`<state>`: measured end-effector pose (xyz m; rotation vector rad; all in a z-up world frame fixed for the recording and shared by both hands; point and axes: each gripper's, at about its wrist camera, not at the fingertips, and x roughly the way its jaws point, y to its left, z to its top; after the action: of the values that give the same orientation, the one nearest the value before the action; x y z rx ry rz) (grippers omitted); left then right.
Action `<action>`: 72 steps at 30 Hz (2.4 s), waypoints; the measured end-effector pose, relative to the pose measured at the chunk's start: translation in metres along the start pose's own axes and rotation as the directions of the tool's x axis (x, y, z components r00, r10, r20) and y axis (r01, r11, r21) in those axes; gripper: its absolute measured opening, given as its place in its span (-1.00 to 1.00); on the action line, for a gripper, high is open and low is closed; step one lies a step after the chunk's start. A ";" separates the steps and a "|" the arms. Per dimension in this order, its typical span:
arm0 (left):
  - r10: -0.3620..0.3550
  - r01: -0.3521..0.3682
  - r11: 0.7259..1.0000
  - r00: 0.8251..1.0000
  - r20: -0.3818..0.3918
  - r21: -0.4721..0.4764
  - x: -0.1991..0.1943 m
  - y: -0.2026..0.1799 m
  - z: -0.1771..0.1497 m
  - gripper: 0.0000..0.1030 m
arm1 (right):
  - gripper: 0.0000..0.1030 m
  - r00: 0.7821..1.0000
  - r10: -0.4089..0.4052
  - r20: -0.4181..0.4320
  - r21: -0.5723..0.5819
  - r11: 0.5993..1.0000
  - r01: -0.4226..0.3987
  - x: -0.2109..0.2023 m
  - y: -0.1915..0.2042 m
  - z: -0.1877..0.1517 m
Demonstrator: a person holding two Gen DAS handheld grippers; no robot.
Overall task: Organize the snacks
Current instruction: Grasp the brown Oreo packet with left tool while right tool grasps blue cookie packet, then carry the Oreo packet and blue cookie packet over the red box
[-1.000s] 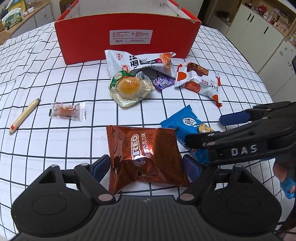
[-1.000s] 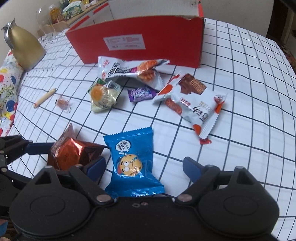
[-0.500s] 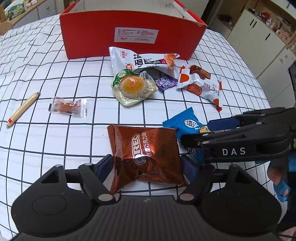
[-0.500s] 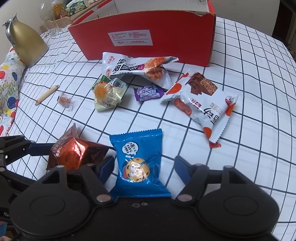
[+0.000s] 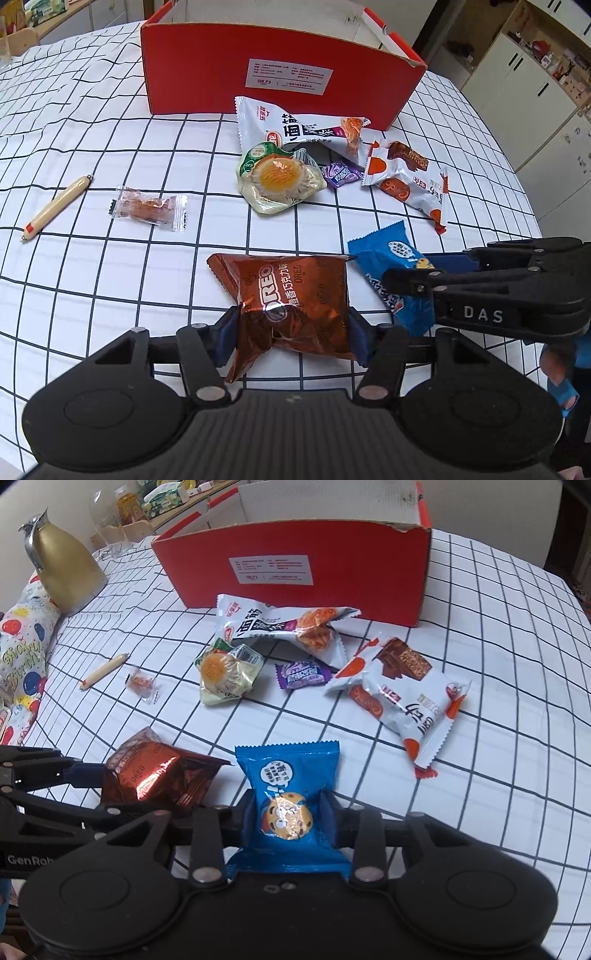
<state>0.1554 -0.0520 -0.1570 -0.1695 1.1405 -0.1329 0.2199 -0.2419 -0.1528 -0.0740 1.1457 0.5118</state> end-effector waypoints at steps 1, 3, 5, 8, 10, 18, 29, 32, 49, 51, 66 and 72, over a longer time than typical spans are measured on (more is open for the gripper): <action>0.001 -0.001 1.000 1.000 0.002 -0.002 -0.001 0.000 0.000 0.13 | -0.33 1.000 0.002 0.005 0.005 1.000 -0.002 -0.002 -0.001 -0.001; 0.000 0.000 1.000 1.000 0.009 -0.005 -0.005 0.000 -0.001 0.12 | -0.34 1.000 0.009 0.012 0.016 1.000 -0.009 -0.006 -0.002 -0.001; -0.002 0.003 1.000 1.000 0.017 -0.012 -0.009 -0.001 0.000 0.12 | -0.34 1.000 0.013 0.024 0.017 1.000 -0.013 -0.011 -0.001 -0.002; -0.003 0.004 0.999 1.000 0.026 -0.032 -0.016 0.000 0.001 0.12 | -0.34 0.999 0.019 0.038 0.021 1.000 -0.019 -0.020 0.000 -0.002; 0.001 0.000 0.999 1.000 0.031 -0.043 -0.020 0.000 0.002 0.12 | -0.34 0.999 0.020 0.046 0.025 0.999 -0.021 -0.026 0.002 -0.002; -0.004 0.010 0.996 0.998 0.070 -0.087 -0.046 0.003 0.010 0.12 | -0.34 0.995 0.033 0.094 0.026 0.999 -0.036 -0.055 0.011 0.005; 0.000 0.013 0.997 0.986 0.169 -0.074 -0.085 -0.004 0.039 0.13 | -0.34 0.982 0.055 0.182 0.002 0.998 -0.057 -0.094 0.024 0.030; 0.007 0.005 0.998 0.980 0.200 -0.056 -0.094 -0.005 0.050 0.13 | -0.34 0.977 0.048 0.207 -0.010 0.999 -0.047 -0.102 0.026 0.039; 0.053 -0.052 0.999 0.951 0.303 -0.010 -0.116 -0.002 0.119 0.13 | -0.34 0.948 0.020 0.318 -0.066 0.998 0.001 -0.124 0.036 0.103; 0.059 -0.060 0.998 0.950 0.306 -0.005 -0.115 -0.001 0.128 0.13 | -0.34 0.946 0.013 0.322 -0.070 0.998 0.010 -0.123 0.035 0.111; 0.081 -0.099 0.994 0.950 0.303 0.046 -0.094 0.008 0.192 0.13 | -0.34 0.943 -0.043 0.330 -0.066 0.995 0.068 -0.099 0.029 0.160; 0.095 -0.113 0.992 0.955 0.282 0.051 -0.073 0.016 0.217 0.13 | -0.34 0.945 -0.067 0.320 -0.057 0.994 0.089 -0.080 0.023 0.178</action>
<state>0.3231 -0.0080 -0.0071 -0.0657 0.8600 -0.0507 0.3366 -0.1942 -0.0022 -0.0942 0.8056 0.4742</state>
